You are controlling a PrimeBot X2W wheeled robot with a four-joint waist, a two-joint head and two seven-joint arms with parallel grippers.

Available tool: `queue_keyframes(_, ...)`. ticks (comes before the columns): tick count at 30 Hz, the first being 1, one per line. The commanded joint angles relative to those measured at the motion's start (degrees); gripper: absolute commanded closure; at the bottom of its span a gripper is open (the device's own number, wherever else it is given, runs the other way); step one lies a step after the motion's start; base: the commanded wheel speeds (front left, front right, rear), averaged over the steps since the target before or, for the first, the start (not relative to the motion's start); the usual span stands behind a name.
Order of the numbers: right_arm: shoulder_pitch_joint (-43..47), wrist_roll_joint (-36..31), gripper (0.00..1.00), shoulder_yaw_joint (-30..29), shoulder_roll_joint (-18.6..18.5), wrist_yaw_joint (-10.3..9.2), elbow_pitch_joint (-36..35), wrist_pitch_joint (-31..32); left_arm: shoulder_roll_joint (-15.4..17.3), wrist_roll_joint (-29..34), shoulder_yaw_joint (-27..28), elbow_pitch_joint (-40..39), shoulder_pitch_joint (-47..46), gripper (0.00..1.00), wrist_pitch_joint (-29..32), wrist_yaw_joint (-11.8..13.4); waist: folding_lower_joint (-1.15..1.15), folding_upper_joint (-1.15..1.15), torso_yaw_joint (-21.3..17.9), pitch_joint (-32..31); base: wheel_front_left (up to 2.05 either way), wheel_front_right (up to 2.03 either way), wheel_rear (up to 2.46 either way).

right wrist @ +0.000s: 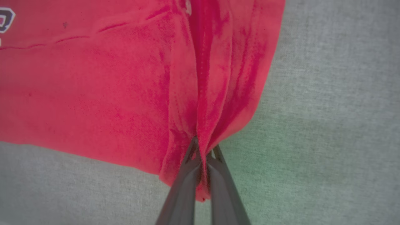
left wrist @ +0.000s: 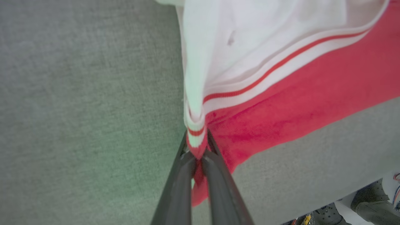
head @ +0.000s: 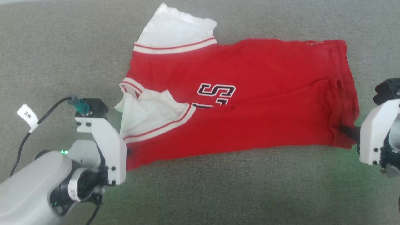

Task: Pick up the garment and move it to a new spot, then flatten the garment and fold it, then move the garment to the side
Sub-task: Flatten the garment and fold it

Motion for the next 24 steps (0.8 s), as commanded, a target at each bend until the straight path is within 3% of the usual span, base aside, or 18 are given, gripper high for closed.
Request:
queue_keyframes(1,1.3,0.3,1.0,-0.5,-0.9,-0.1,-1.1,1.3,1.0,-0.9,0.1,-1.4,1.8,1.0,0.1,1.1,0.0,0.0,0.1,-0.3,0.0,0.0,0.0)
queue_keyframes(10,7.6,2.6,1.0,-3.4,-2.0,-0.1,-7.2,7.1,3.9,-1.8,0.0,-8.6,7.8,1.0,-1.1,5.0,0.0,0.0,-0.2,-0.2,0.0,0.0,0.0)
queue_keyframes(16,9.5,1.7,1.0,-4.6,0.0,-0.1,-6.8,6.4,3.1,-1.9,-0.6,-8.1,10.1,1.0,-2.2,5.0,0.0,0.0,-0.4,0.1,0.0,0.0,0.0)
queue_keyframes(17,9.6,1.7,1.0,-4.6,0.6,-0.1,-6.5,6.1,2.9,-1.9,-0.8,-7.7,10.3,0.92,-2.3,4.8,0.0,0.0,-0.4,0.1,0.0,0.0,0.0)
queue_keyframes(18,9.3,1.7,0.79,-4.8,1.4,-0.1,-5.9,5.5,2.7,-1.9,-0.9,-7.2,10.3,0.56,-2.4,4.5,0.0,0.0,-0.5,0.1,0.0,0.0,0.0)
queue_keyframes(19,9.1,1.3,0.72,-4.6,1.8,-0.1,-5.3,5.2,2.6,-1.5,-1.1,-6.9,10.0,0.07,-2.6,3.8,0.0,0.0,-0.5,0.0,0.0,0.0,0.0)
queue_keyframes(20,9.2,1.1,0.67,-4.2,2.2,-0.1,-4.5,5.3,2.5,-1.5,-0.9,-6.5,9.6,0.0,-2.7,3.4,0.0,0.0,-0.6,-0.2,0.0,0.0,0.0)
queue_keyframes(21,9.3,1.1,0.56,-3.9,2.7,-0.1,-4.2,5.2,2.3,-1.8,-0.5,-6.2,9.3,0.0,-2.9,3.1,0.0,0.0,-0.6,-0.4,0.0,0.0,0.0)
queue_keyframes(22,9.1,1.0,0.0,-3.8,3.0,-0.1,-3.8,5.0,2.7,-1.9,-0.2,-5.9,9.0,0.0,-2.9,3.1,0.0,0.0,-0.7,-0.6,0.0,0.0,0.0)
queue_keyframes(24,9.0,1.2,0.0,-3.4,3.7,-0.1,-3.1,4.6,3.7,-1.4,0.0,-5.7,8.3,0.0,-2.4,2.9,0.0,0.0,-0.8,-1.1,0.0,0.0,0.0)
